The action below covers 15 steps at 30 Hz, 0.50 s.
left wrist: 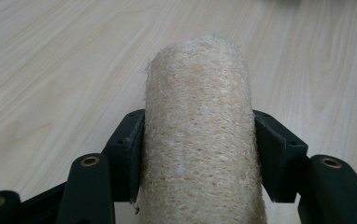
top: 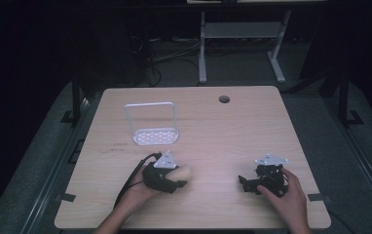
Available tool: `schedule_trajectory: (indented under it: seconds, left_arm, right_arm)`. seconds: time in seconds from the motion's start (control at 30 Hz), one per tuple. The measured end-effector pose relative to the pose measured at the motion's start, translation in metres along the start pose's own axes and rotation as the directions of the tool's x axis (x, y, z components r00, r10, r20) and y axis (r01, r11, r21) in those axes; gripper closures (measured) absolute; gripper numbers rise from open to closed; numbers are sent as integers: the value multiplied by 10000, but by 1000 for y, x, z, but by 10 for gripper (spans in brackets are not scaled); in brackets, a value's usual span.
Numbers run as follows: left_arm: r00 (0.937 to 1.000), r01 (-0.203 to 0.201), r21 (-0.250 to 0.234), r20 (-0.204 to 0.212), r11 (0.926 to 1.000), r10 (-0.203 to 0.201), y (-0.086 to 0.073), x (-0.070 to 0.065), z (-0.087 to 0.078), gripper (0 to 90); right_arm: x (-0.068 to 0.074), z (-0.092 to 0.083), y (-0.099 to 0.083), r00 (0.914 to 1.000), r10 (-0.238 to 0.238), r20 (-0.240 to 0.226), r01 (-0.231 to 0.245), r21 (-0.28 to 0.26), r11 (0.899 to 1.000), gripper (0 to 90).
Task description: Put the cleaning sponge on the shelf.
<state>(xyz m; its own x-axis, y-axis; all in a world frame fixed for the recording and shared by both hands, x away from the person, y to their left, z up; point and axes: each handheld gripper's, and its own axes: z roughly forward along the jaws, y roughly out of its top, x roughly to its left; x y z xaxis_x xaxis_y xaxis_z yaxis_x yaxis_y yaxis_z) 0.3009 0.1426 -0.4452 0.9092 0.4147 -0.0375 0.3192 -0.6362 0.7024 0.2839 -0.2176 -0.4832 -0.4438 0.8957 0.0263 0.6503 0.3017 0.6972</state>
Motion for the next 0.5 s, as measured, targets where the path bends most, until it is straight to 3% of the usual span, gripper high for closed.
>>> schedule_trajectory:
  seconds: [0.5]
  left_arm:
    - [9965, 457, -210, -686, 9987, -471, -9, 22, -22, 412]
  right_arm:
    - [0, 0, 0, 10000, -3, 4, 3, 0, 10000, 0]
